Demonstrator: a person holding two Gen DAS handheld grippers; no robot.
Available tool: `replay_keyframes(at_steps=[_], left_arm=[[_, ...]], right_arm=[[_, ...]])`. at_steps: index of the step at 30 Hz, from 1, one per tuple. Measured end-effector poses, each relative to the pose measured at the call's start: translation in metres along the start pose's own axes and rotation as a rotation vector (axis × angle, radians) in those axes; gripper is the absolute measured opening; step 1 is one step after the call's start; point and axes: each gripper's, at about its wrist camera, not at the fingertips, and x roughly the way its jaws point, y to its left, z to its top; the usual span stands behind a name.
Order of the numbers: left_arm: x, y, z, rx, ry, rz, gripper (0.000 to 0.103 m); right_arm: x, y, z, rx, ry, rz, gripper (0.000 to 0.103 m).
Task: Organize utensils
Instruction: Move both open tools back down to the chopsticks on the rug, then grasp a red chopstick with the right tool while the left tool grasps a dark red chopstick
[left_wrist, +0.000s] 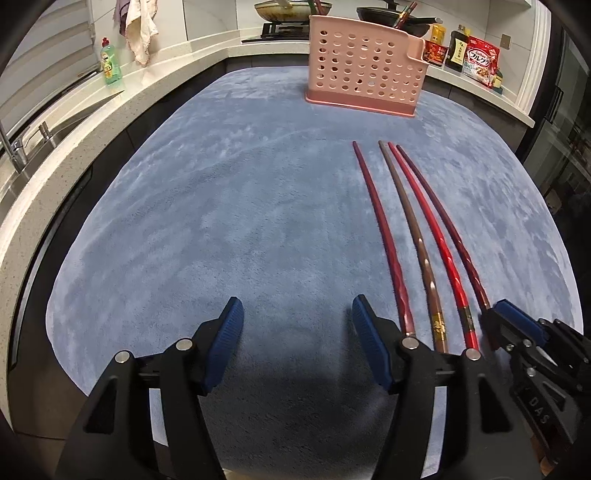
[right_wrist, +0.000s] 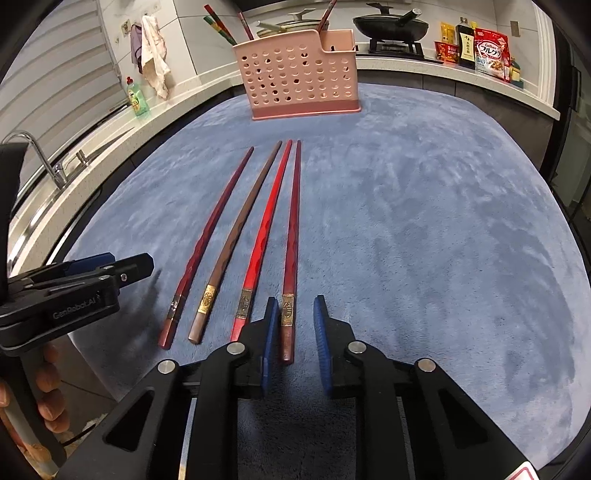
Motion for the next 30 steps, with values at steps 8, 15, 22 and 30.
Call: replay_keyframes(at_steps=[8, 15, 22, 30], left_arm=[[-0.008, -0.011, -0.004, 0.023, -0.007, -0.043, 0.065], [-0.010, -0.025, -0.013, 0.054, 0.004, -0.086, 0.066], [-0.002, -0.036, -0.017, 0.079, 0.026, -0.085, 0.066], [0.001, -0.034, -0.020, 0.067, 0.033, -0.081, 0.059]], right_arm=[[0.000, -0.003, -0.002, -0.014, -0.010, -0.027, 0.007], [-0.004, -0.014, -0.004, 0.014, -0.013, -0.040, 0.007], [-0.005, -0.018, -0.005, 0.034, -0.011, -0.031, 0.007], [-0.005, -0.018, -0.005, 0.035, -0.012, -0.032, 0.007]])
